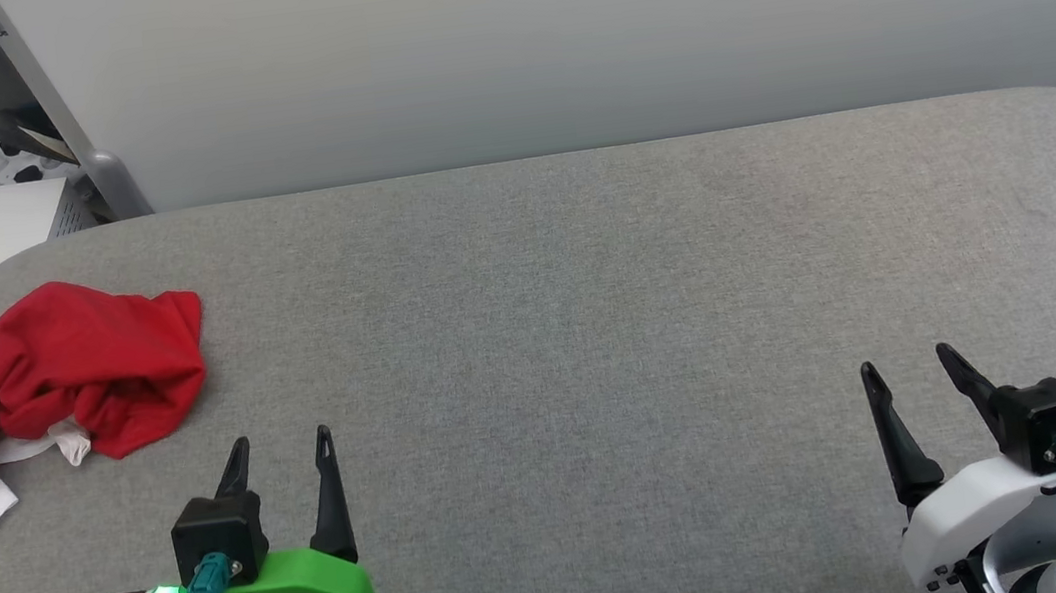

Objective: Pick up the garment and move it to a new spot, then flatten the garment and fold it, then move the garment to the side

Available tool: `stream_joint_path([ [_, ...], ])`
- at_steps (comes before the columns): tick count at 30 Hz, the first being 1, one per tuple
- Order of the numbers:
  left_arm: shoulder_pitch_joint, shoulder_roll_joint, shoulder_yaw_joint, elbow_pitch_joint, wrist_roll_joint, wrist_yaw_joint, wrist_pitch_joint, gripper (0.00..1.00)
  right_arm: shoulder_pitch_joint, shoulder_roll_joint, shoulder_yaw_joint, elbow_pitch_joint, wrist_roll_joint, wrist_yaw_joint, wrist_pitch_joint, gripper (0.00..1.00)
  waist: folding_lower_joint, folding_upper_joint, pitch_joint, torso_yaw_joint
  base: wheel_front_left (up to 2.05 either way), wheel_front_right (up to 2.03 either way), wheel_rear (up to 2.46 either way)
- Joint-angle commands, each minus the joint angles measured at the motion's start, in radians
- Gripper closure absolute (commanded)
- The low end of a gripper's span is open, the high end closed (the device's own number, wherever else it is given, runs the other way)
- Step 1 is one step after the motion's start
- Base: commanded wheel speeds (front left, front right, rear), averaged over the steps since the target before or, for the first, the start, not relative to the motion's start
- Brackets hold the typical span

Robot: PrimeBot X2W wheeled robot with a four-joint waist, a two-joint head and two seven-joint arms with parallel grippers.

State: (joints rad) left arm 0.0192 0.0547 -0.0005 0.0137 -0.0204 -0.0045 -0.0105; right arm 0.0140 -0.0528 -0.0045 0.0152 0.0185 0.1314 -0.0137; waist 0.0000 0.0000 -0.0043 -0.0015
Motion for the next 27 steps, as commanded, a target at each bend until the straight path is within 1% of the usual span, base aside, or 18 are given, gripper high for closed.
stream_joint_path([
  [1, 0.002, 0.0, 0.003, 0.005, -0.009, -0.001, -0.012, 0.0, -0.003, 0.0, -0.003, 0.006, 0.004, 0.0, -0.012, 0.0, 0.0, 0.0, 0.0, 0.0, 0.0, 0.0, 0.0],
  [17, 0.007, -0.001, 0.002, 0.024, -0.04, -0.013, -0.045, 0.0, -0.009, 0.001, -0.017, 0.007, 0.005, 0.0, -0.044, 0.0, 0.0, 0.0, -0.006, 0.0, 0.0, 0.0, 0.0],
  [27, 0.01, -0.001, 0.005, 0.023, -0.065, -0.024, -0.066, 0.0, -0.013, 0.001, -0.013, -0.009, 0.047, 0.0, -0.065, 0.0, 0.0, 0.0, -0.01, 0.001, 0.0, 0.0, 0.0],
])
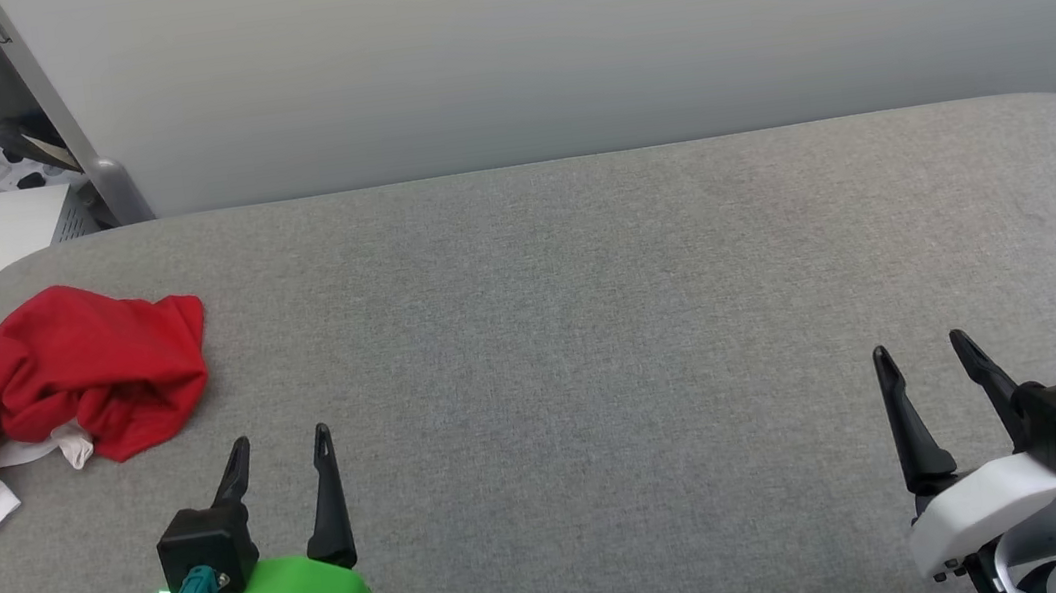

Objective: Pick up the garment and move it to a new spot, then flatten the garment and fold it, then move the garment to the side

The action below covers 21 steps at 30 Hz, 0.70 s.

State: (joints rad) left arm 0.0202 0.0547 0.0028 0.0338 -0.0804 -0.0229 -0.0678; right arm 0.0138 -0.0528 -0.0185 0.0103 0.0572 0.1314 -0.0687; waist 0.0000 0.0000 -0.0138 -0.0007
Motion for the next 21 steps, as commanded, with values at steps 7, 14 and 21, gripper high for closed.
stream_joint_path([
  [7, 0.013, -0.002, 0.003, 0.006, -0.019, -0.014, -0.023, 0.0, -0.013, 0.001, 0.007, -0.023, 0.013, 0.0, -0.025, 0.0, 0.0, 0.0, -0.003, 0.0, 0.0, 0.0, 0.0],
  [14, 0.021, -0.002, 0.006, 0.011, -0.035, -0.021, -0.038, 0.0, -0.013, 0.001, 0.01, -0.013, 0.036, 0.0, -0.039, 0.0, 0.0, 0.0, -0.007, -0.003, 0.0, 0.0, 0.0],
  [21, 0.027, -0.002, 0.006, 0.023, -0.047, -0.03, -0.052, 0.0, -0.013, 0.001, 0.016, 0.004, 0.02, 0.0, -0.053, 0.0, 0.0, 0.0, -0.011, -0.004, 0.0, 0.0, 0.0],
])
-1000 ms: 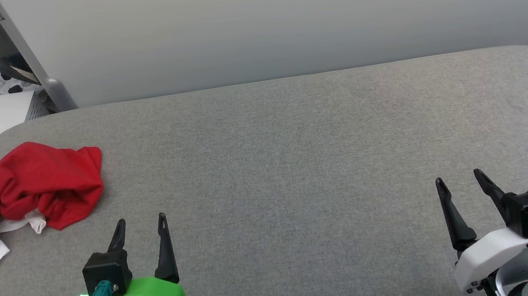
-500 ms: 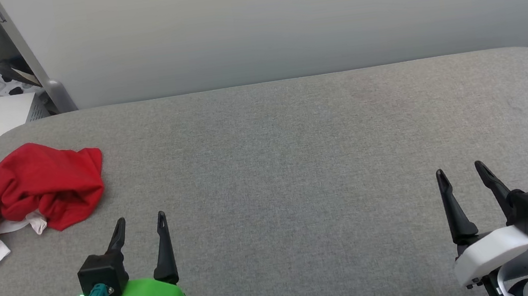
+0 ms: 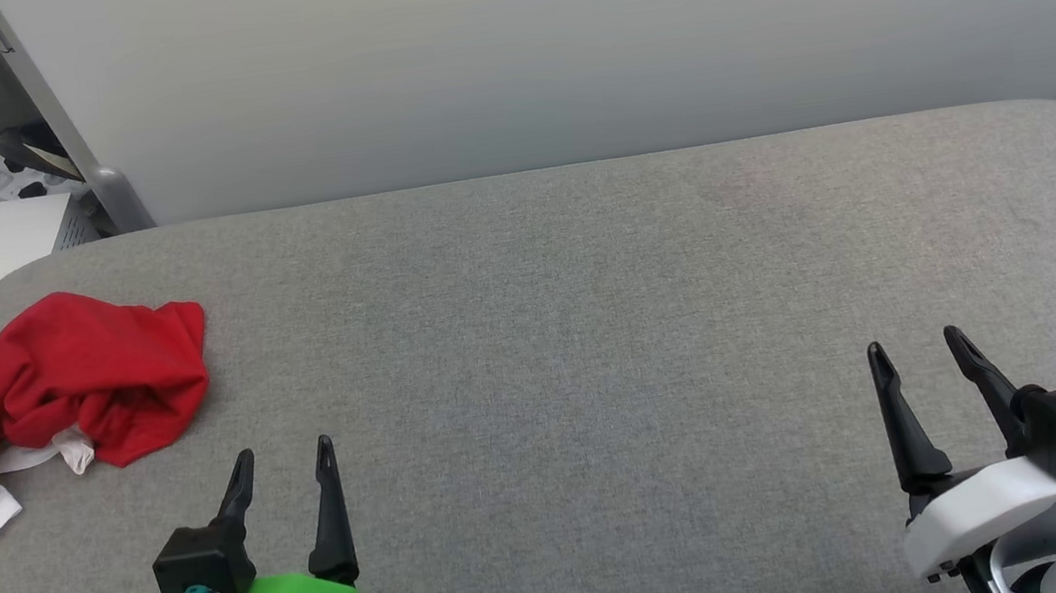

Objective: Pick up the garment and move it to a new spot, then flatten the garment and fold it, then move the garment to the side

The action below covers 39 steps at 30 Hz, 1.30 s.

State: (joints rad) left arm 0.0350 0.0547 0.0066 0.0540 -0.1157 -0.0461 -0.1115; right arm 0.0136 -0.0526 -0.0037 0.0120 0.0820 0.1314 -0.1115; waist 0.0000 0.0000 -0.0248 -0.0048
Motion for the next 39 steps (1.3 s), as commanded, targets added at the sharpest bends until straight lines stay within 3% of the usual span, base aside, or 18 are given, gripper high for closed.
stream_joint_path([
  [1, 0.013, -0.002, 0.001, 0.006, -0.014, -0.008, -0.011, 0.0, -0.012, 0.001, 0.0, 0.005, -0.004, 0.0, -0.013, 0.0, 0.0, 0.0, 0.0, 0.0, 0.0, 0.0, 0.0],
  [26, 0.008, -0.003, -0.002, 0.035, -0.059, -0.03, -0.062, 0.0, -0.032, 0.002, -0.004, 0.028, 0.021, 0.0, -0.063, 0.0, 0.0, 0.0, 0.018, 0.005, 0.0, 0.0, 0.0],
  [39, 0.013, -0.003, 0.005, 0.048, -0.076, -0.029, -0.089, 0.0, -0.017, 0.002, 0.033, 0.032, 0.045, -0.001, -0.09, 0.0, 0.0, 0.0, -0.006, 0.135, 0.0, 0.0, 0.0],
])
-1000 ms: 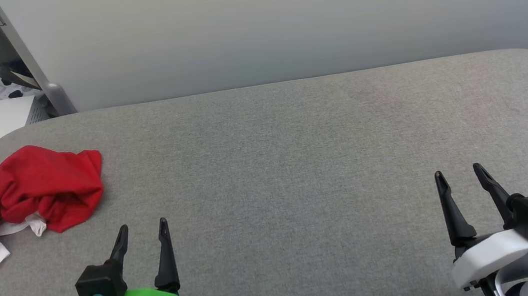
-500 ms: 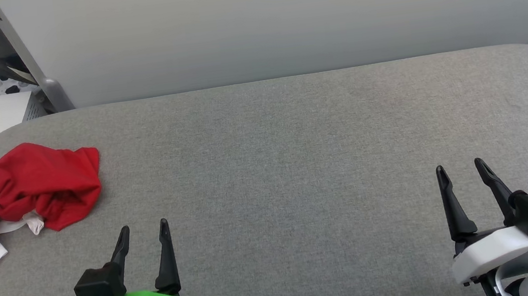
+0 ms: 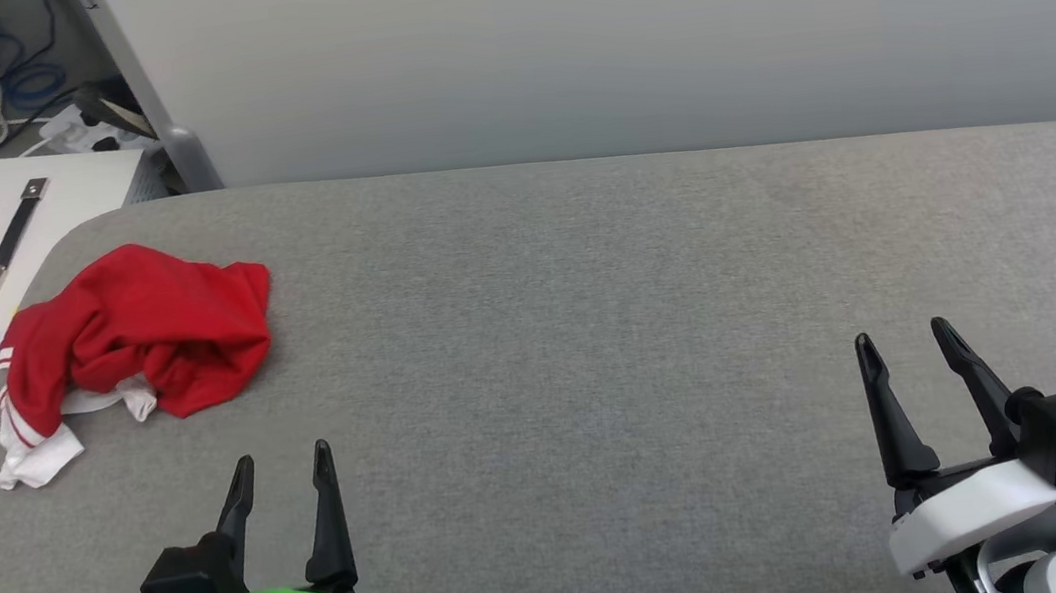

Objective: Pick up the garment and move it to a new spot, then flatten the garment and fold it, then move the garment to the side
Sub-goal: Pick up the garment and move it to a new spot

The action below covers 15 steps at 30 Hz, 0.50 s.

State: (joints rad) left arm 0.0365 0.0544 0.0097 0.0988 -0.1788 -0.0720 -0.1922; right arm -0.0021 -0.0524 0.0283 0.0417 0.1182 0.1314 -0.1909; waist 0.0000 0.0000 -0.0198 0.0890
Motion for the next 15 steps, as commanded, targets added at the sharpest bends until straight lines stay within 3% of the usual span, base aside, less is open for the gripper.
stream_joint_path([
  [1, 0.015, -0.003, 0.004, 0.003, -0.014, -0.004, -0.011, 0.0, -0.001, 0.002, 0.007, 0.002, 0.011, -0.001, -0.013, 0.0, 0.0, 0.0, -0.012, 0.055, 0.0, 0.0, 0.0],
  [15, 0.03, -0.004, 0.015, 0.013, -0.021, -0.026, -0.04, 0.0, 0.008, 0.002, 0.044, 0.004, 0.055, -0.001, -0.041, 0.0, 0.0, 0.0, -0.027, 0.246, 0.0, 0.0, 0.0],
])
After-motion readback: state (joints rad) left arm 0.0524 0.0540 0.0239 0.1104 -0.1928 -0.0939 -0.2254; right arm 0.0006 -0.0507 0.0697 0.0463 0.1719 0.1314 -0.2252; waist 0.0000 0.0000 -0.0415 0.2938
